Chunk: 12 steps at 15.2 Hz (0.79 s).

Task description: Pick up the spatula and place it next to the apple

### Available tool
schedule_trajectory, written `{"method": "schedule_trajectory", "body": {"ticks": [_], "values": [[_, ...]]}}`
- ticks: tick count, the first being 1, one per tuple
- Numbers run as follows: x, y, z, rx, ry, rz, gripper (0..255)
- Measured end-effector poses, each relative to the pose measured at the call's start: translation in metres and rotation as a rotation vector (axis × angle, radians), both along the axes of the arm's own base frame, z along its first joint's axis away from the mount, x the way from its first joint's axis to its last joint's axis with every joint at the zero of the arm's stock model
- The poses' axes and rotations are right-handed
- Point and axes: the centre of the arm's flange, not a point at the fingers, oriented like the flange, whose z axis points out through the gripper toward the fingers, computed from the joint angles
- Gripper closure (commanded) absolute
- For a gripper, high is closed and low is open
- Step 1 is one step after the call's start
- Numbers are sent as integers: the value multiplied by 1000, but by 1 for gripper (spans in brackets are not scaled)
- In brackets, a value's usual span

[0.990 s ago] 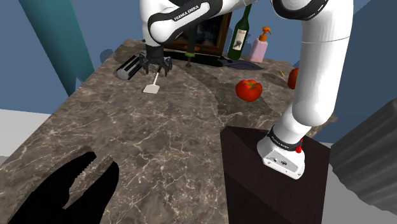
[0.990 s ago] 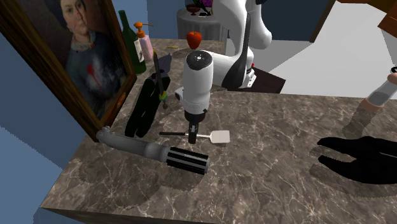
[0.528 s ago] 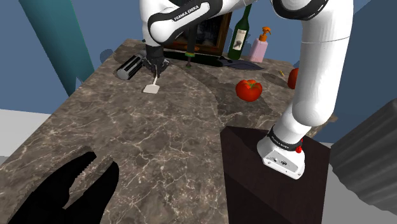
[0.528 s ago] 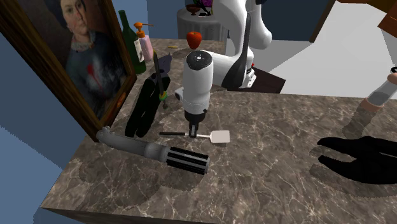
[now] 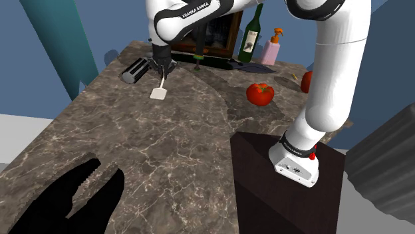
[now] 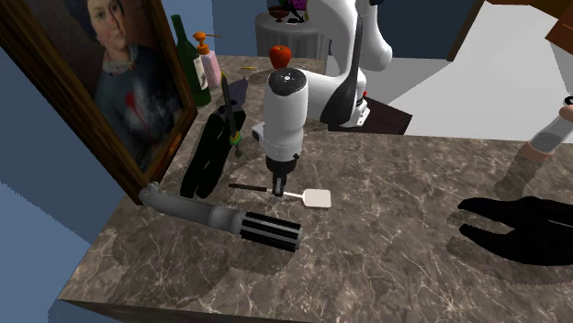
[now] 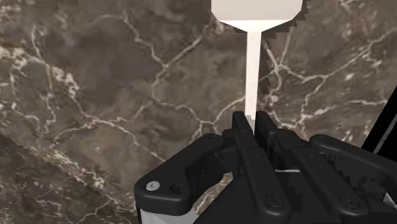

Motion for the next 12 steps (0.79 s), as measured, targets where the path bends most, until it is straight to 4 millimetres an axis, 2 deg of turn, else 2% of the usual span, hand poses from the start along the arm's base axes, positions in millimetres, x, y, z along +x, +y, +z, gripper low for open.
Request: {"method": "schedule_trajectory", "body": {"ticks": [12], "values": [[0,1,63,0,0,0,255]]}}
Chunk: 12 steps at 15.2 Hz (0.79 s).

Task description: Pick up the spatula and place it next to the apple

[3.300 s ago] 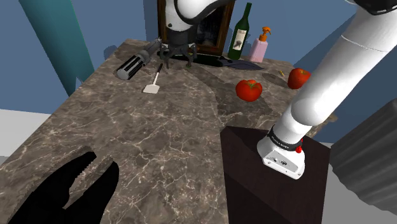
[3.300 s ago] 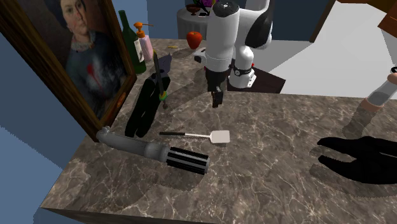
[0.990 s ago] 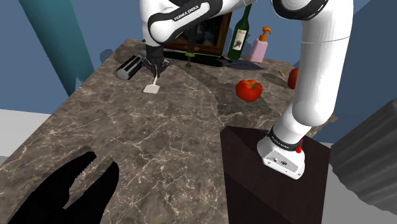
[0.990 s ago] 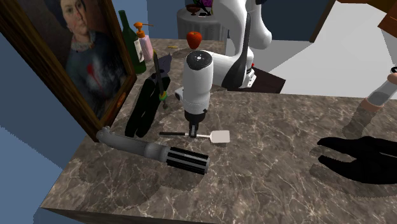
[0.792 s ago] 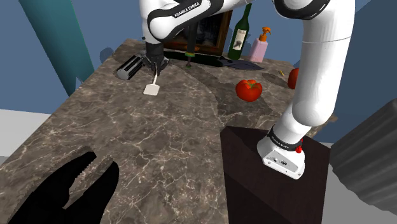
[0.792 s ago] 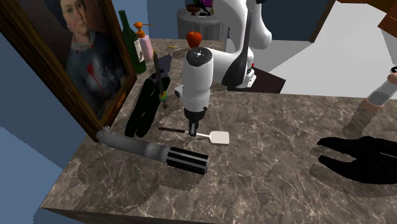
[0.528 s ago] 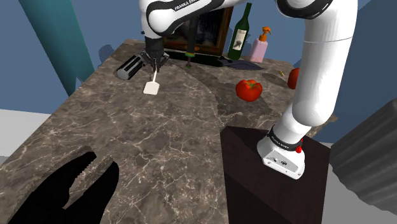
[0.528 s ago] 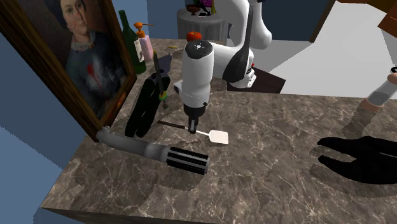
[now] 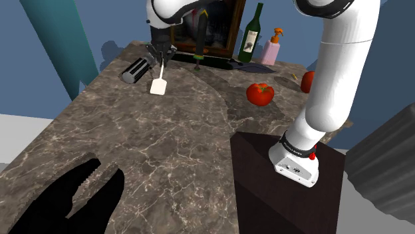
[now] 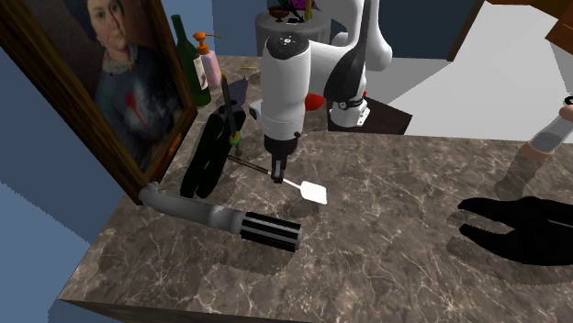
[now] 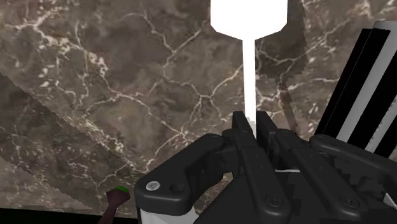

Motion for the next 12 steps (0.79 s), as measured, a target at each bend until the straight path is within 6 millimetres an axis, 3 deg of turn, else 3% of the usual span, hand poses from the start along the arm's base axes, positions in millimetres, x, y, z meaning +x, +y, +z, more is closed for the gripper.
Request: {"method": "schedule_trajectory", "body": {"ticks": [12], "values": [[1,0,63,0,0,0,255]]}}
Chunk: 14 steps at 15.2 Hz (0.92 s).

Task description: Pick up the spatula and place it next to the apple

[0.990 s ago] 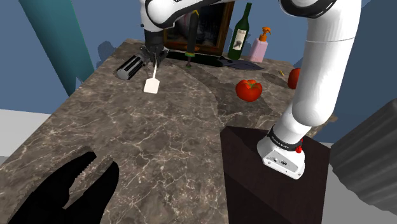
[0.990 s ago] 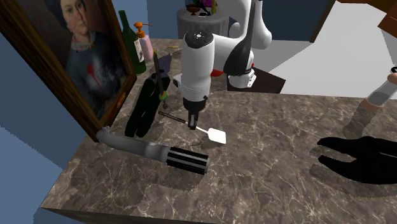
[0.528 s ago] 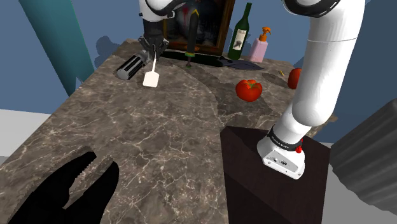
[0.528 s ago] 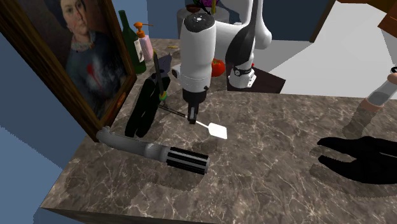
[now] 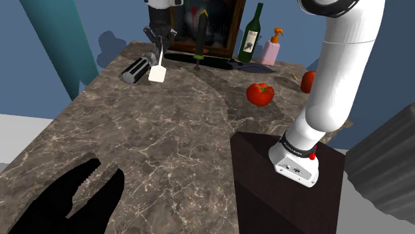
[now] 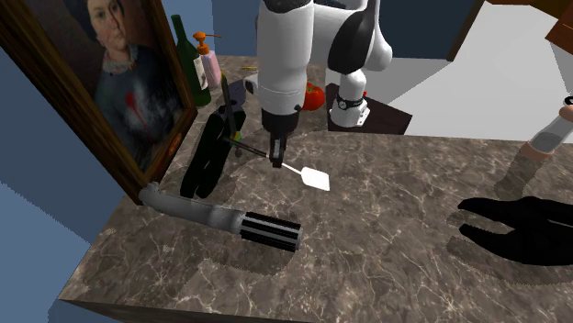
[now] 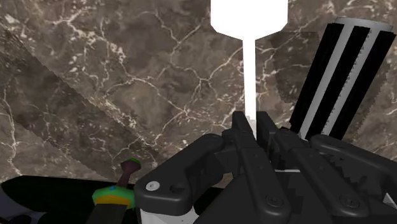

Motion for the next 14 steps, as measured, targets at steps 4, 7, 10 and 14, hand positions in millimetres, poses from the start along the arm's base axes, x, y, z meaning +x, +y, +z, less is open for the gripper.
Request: {"method": "schedule_trajectory", "body": {"ticks": [4,7,10,14], "values": [[0,1,21,0,0,0,255],[-1,0,37,0,0,0,255],[-5,-5,50,0,0,0,255],[-35,-41,52,0,0,0,255]]}}
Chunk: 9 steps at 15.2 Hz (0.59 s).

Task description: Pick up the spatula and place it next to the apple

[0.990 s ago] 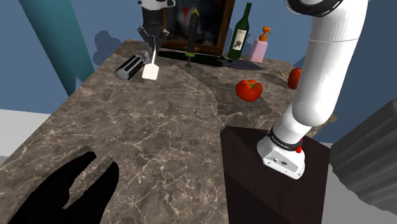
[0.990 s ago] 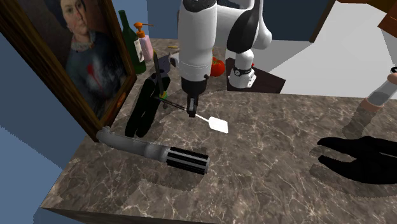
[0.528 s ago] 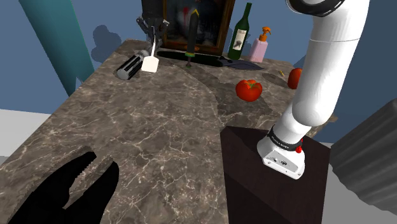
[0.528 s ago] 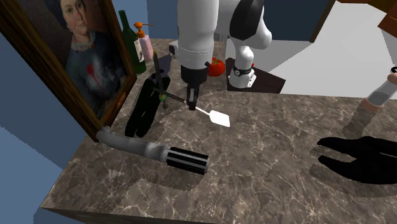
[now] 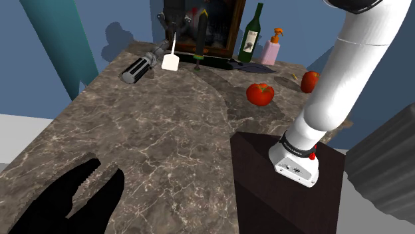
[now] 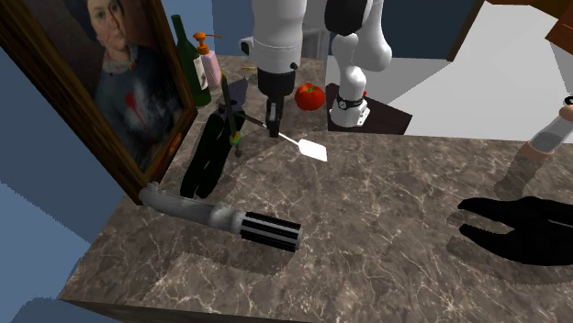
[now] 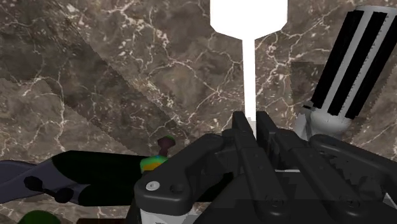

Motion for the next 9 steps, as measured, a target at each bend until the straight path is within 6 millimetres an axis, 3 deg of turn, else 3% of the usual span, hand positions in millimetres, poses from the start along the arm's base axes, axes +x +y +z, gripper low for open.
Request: {"method": "schedule_trajectory", "body": {"ticks": [9], "values": [[-81,-87,4,0,0,-1,255]]}}
